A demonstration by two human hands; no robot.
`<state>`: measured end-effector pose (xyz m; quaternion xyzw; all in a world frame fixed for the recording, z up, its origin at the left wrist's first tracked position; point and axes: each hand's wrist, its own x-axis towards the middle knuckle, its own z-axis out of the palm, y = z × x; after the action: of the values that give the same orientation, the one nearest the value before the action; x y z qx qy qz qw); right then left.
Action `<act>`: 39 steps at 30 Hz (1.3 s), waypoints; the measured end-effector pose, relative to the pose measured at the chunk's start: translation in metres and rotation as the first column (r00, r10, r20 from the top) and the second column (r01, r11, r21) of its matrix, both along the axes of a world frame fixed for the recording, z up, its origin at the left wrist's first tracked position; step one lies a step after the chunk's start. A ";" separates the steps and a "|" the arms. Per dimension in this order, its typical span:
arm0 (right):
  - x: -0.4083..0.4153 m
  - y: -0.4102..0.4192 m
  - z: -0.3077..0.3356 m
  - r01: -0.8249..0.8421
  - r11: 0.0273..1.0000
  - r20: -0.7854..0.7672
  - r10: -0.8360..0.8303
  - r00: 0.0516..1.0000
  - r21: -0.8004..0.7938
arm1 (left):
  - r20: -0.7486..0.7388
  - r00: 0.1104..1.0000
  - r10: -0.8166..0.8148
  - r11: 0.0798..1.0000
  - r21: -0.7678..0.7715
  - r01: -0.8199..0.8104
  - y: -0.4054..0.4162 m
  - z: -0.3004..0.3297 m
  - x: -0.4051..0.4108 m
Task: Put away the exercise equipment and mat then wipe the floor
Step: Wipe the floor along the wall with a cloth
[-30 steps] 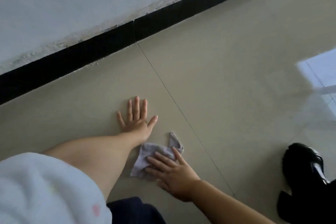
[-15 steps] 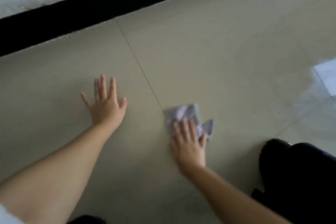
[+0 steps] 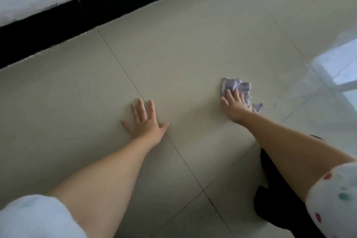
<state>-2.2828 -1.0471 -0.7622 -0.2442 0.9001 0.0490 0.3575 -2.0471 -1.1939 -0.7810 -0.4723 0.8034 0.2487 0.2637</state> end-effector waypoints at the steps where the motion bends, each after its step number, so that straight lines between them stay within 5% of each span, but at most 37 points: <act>1: 0.027 -0.003 -0.002 -0.078 0.997 -0.009 0.078 0.997 -0.001 | 0.009 1.000 -0.004 1.000 -0.012 0.004 0.001 -0.001 -0.001; 3: 0.101 0.001 -0.007 -0.319 0.946 -0.045 0.316 0.948 -0.058 | 0.010 1.000 0.011 1.000 -0.028 -0.011 0.003 -0.002 -0.004; 6: 0.195 0.023 -0.012 -0.695 0.702 -0.116 0.686 0.719 -0.158 | -0.037 0.995 0.087 0.996 -0.027 -0.088 0.007 0.001 -0.009; 10: 0.144 0.027 -0.017 -0.912 0.389 -0.063 0.915 0.399 -0.130 | -0.059 0.993 0.103 0.994 -0.023 -0.104 0.005 -0.003 -0.004; 11: 0.116 0.026 -0.019 -0.910 0.403 -0.071 0.909 0.410 -0.097 | -0.055 0.994 0.090 0.996 -0.023 -0.091 0.003 -0.004 -0.003; 14: 0.017 0.019 -0.011 -0.602 0.797 -0.194 0.584 0.788 -0.047 | -0.052 0.997 0.063 0.998 -0.007 -0.064 0.001 -0.003 -0.002; 16: -0.030 0.011 -0.003 -0.277 0.956 -0.024 0.280 0.960 0.097 | -0.050 0.996 0.068 0.998 0.008 -0.067 0.000 -0.002 -0.002; 19: -0.036 0.005 0.004 -0.282 0.945 0.062 0.276 0.959 0.164 | -0.051 0.996 0.071 0.997 0.003 -0.071 0.002 -0.004 -0.003; 23: 0.062 0.013 0.008 -0.404 0.915 0.018 0.404 0.915 0.020 | -0.037 0.995 0.088 0.995 -0.034 -0.089 0.006 -0.005 -0.006; 28: 0.144 0.038 0.002 -0.828 0.550 0.003 0.833 0.553 -0.107 | -0.106 0.987 0.122 0.987 -0.088 -0.131 0.012 -0.007 -0.004; 31: 0.085 0.030 -0.002 -0.874 0.481 -0.003 0.876 0.482 -0.067 | -0.078 0.991 0.106 0.990 -0.080 -0.112 0.010 -0.007 -0.003; 33: 0.023 0.022 -0.008 -0.753 0.653 -0.114 0.744 0.658 -0.083 | -0.073 0.993 0.097 0.994 -0.052 -0.101 0.007 -0.007 -0.002; 35: -0.033 0.009 -0.003 -0.362 0.932 -0.057 0.361 0.931 -0.016 | -0.092 0.991 0.096 0.995 -0.030 -0.099 0.006 -0.008 0.000; 37: -0.055 -0.006 0.003 -0.014 0.999 0.025 0.015 1.000 -0.046 | -0.106 0.989 0.099 0.995 -0.015 -0.101 0.005 -0.007 0.001; 39: -0.036 -0.021 0.004 0.018 0.999 -0.013 -0.019 1.000 -0.047 | -0.110 0.989 0.102 0.995 0.007 -0.102 0.006 -0.006 0.000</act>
<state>-2.3183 -1.0680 -0.7584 -0.2439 0.9056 0.0265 0.3459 -2.0470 -1.1877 -0.7872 -0.4983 0.7913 0.2881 0.2064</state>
